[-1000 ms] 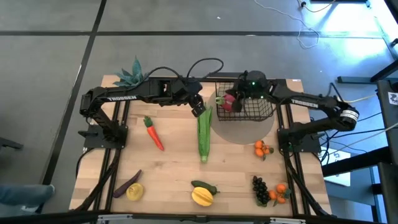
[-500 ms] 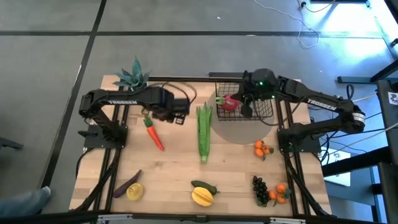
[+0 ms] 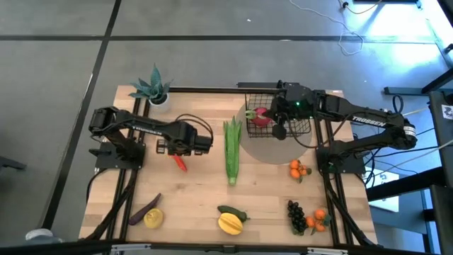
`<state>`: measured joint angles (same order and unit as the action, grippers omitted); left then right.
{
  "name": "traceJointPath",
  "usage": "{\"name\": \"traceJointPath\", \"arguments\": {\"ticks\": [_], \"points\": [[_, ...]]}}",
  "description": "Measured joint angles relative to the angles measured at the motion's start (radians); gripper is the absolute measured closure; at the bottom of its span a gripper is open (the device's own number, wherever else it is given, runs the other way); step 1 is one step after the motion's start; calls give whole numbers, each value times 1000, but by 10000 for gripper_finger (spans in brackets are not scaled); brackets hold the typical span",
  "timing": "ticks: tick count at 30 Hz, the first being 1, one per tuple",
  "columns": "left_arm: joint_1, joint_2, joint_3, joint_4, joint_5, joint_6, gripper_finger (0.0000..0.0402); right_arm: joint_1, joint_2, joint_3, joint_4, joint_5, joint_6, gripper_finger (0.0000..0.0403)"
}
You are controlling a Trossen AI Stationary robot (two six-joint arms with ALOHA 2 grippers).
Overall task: Build produce basket
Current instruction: Put the carrot into the black wire basket
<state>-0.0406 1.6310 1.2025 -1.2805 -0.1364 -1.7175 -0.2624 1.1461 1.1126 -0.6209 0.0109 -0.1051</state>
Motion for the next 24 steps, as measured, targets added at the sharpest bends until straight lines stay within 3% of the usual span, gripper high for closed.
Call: {"name": "traceJointPath", "arguments": {"ticks": [14, 19, 24], "points": [[-188, 0, -93, 47, 7, -564, 292, 0, 0, 0, 0, -2, -8, 403], [-236, 0, -121, 52, -32, -690, 292, 0, 0, 0, 0, -4, -11, 403], [-247, 0, -198, 189, -40, -712, 292, 0, 0, 0, 0, -4, -32, 403]]}}
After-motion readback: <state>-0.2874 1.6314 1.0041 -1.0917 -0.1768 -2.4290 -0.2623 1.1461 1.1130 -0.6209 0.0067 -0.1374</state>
